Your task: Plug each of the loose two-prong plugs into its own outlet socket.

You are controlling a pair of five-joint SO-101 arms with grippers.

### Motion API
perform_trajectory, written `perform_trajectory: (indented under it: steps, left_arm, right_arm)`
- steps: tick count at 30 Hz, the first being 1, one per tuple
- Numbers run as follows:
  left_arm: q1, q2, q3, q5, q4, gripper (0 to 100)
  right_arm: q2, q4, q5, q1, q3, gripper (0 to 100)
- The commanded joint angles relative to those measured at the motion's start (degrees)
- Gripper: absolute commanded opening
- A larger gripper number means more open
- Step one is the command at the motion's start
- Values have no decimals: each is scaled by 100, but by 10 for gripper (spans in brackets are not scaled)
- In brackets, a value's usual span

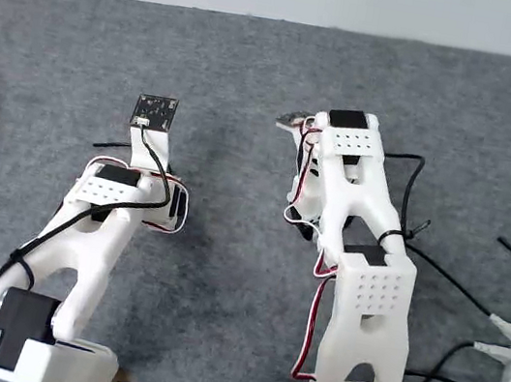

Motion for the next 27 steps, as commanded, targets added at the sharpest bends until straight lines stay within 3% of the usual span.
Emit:
perform_trajectory:
  steps: [1,5,11,20,27]
  left_arm:
    - [-114,9,224,-53,202,12]
    - [-114,9,224,-53,202,12]
    - [-114,9,215,-53,202,12]
    - [-123,9,215,-53,202,12]
    - [-132,9,215,-53,202,12]
  right_arm:
    - [-338,224,105,154,-519,270]
    - [-611,646,105,163,-897,252]
    - [-1042,673,79,-57,-905,2]
    - [-1086,549,105,-400,158,9]
    - [-1086,-488,132,-92,818,9]
